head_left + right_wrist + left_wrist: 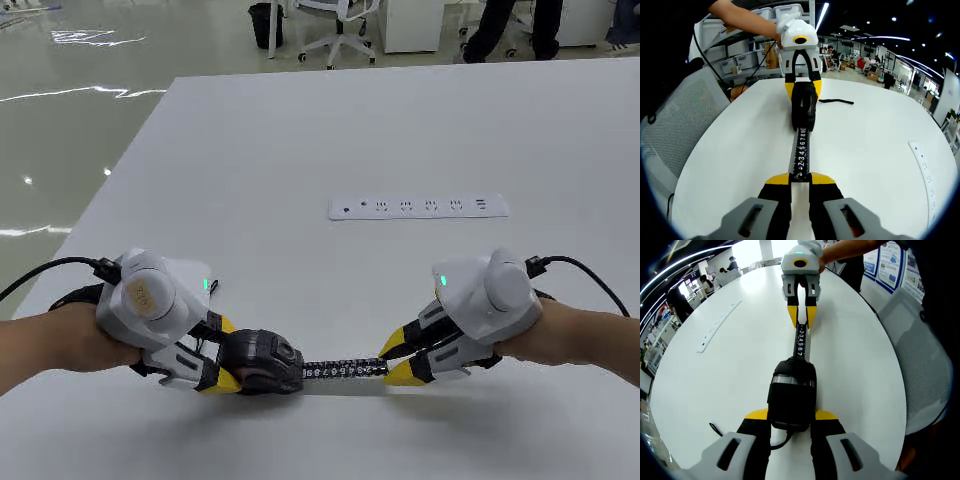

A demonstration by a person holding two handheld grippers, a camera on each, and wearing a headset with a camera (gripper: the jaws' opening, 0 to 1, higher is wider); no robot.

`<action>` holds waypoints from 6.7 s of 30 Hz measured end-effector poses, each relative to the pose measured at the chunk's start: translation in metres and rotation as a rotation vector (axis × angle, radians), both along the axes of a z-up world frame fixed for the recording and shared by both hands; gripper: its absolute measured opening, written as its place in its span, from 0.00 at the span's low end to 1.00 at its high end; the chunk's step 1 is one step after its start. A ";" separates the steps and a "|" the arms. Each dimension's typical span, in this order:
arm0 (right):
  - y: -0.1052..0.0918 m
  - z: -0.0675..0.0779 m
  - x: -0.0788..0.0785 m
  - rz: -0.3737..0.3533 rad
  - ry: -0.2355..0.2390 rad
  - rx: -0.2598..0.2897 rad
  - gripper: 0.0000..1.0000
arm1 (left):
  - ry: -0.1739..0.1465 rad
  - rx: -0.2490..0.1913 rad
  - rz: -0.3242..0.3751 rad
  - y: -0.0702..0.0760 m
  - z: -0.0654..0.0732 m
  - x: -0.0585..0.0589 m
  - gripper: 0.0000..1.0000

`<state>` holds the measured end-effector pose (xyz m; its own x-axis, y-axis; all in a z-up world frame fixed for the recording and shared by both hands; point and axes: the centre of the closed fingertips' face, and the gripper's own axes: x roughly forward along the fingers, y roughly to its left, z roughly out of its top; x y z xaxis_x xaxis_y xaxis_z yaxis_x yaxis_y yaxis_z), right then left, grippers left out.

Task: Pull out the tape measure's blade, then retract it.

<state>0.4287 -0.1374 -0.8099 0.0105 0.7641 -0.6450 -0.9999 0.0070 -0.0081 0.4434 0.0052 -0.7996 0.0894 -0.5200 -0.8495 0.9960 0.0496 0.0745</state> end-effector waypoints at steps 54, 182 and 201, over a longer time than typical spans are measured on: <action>-0.020 0.002 -0.001 0.004 0.008 -0.010 0.11 | -0.001 0.002 0.009 0.000 0.001 -0.002 0.25; -0.086 0.004 -0.008 -0.027 0.022 -0.040 0.11 | 0.001 0.015 -0.004 -0.002 0.000 -0.003 0.25; -0.096 0.005 -0.010 -0.035 0.025 -0.044 0.11 | 0.003 0.022 -0.008 -0.001 -0.001 0.000 0.25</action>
<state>0.4190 -0.2332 -0.8049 0.0200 0.7343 -0.6786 -0.9990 0.0421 0.0161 0.4436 0.0041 -0.8004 0.0831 -0.5015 -0.8612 0.9965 0.0402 0.0728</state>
